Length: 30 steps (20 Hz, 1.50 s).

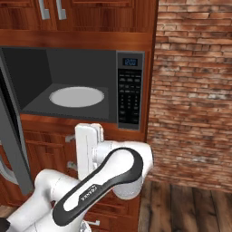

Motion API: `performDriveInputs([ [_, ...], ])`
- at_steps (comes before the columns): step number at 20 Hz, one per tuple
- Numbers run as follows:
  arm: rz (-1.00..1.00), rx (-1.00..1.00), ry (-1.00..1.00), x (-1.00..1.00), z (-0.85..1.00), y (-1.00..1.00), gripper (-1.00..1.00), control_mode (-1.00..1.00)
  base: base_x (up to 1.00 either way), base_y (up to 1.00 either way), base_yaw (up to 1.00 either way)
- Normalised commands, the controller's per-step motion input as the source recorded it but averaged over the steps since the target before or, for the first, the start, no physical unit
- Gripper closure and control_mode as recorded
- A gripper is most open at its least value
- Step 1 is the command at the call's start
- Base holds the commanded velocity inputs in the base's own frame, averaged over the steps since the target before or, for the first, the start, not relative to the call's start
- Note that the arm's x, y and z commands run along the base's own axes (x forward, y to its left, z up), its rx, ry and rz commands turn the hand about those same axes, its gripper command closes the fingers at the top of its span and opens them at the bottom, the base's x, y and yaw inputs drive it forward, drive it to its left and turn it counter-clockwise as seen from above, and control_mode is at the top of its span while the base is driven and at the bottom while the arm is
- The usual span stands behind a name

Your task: Place the sponge inside the microwave to prepare for sanitizing.

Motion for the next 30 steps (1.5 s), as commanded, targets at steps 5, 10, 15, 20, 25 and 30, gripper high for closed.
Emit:
performDriveInputs([
  [5,0.34,-0.14,0.08,0.03,0.11,0.64,-1.00,-1.00,0.00,0.00,0.00],
  [10,0.12,0.03,0.00,0.02,-0.07,0.74,-1.00,-1.00,0.00,0.00,0.00],
  [15,-0.04,0.23,0.00,-0.10,-0.11,0.64,-1.00,-1.00,0.00,0.00,0.00],
  [20,-0.16,0.17,0.00,-0.68,0.00,0.68,-1.00,-1.00,0.00,0.00,0.00],
  [25,-0.06,0.08,0.00,-0.92,0.03,0.62,-1.00,-1.00,0.00,0.00,0.00],
  [30,0.00,0.00,0.00,-1.00,0.01,0.80,-1.00,-1.00,0.00,0.00,0.00],
])
